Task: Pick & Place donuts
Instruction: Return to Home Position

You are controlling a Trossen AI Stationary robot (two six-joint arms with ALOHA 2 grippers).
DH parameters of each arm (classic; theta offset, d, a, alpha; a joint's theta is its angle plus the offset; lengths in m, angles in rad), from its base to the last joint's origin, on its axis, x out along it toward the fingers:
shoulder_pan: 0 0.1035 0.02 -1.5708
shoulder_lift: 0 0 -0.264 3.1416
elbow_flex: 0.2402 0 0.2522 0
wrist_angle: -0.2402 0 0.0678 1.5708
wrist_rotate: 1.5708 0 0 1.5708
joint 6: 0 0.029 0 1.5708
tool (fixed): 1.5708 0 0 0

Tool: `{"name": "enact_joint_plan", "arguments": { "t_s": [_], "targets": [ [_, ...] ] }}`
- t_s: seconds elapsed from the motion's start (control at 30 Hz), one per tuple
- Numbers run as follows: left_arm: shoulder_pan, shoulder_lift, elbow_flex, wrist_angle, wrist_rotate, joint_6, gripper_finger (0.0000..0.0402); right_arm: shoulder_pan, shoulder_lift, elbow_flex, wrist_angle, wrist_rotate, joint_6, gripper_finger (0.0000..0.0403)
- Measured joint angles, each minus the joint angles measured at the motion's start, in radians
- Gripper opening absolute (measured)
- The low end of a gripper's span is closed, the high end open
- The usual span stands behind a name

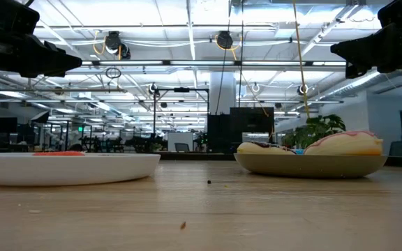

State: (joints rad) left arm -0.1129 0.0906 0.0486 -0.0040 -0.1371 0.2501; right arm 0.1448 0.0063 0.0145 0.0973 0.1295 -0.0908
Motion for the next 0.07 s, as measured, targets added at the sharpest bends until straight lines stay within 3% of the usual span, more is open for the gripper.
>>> {"name": "enact_joint_plan", "arguments": {
  "t_s": [0.07],
  "targets": [
    [0.000,0.000,0.000,0.000,0.000,0.000,0.0037,0.000,0.000,0.000,0.000,0.000,0.000,0.0000]
  ]
}}
